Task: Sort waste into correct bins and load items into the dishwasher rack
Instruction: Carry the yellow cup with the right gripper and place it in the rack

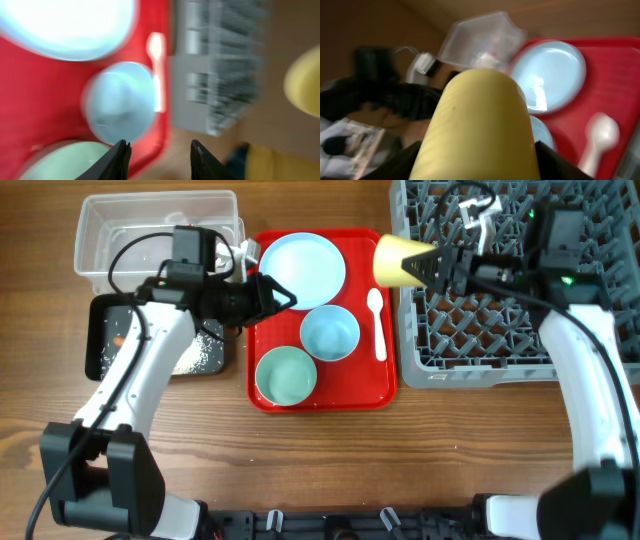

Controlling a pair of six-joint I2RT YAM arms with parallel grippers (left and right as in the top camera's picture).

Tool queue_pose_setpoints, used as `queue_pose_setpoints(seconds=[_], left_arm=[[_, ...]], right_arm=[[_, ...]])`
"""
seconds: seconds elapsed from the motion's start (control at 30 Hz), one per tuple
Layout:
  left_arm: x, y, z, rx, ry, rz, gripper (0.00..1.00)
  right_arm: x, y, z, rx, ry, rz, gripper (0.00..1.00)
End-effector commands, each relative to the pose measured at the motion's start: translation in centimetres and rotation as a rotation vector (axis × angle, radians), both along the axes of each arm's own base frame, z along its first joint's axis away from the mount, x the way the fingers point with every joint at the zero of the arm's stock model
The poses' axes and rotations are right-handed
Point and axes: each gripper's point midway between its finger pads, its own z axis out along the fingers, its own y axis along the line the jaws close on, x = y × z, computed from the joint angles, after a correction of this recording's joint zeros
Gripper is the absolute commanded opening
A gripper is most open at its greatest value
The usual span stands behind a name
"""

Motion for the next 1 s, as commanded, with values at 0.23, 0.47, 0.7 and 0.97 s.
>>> queue_pose_setpoints(seconds=[0.23, 0.47, 0.7, 0.97], left_arm=[[1.7, 3.3, -2.1, 0.368, -0.097, 0.136, 0.48], [2.0, 4.1, -2.2, 0.412, -0.105, 0.162, 0.55], [1.9, 4.2, -2.3, 0.414, -0.101, 0.161, 0.58], [1.9, 4.2, -2.3, 0.414, -0.101, 0.161, 0.62]], right_arm=[[-6.3, -11.0, -6.8, -0.679, 0.385, -0.509, 0.67], [-6.5, -8.3, -11.5, -0.820, 0.488, -0.366, 0.67], [-5.8, -7.7, -16.8, -0.865, 0.628, -0.316, 0.68], [-4.6, -7.2, -13.8, -0.822, 0.594, -0.353, 1.00]])
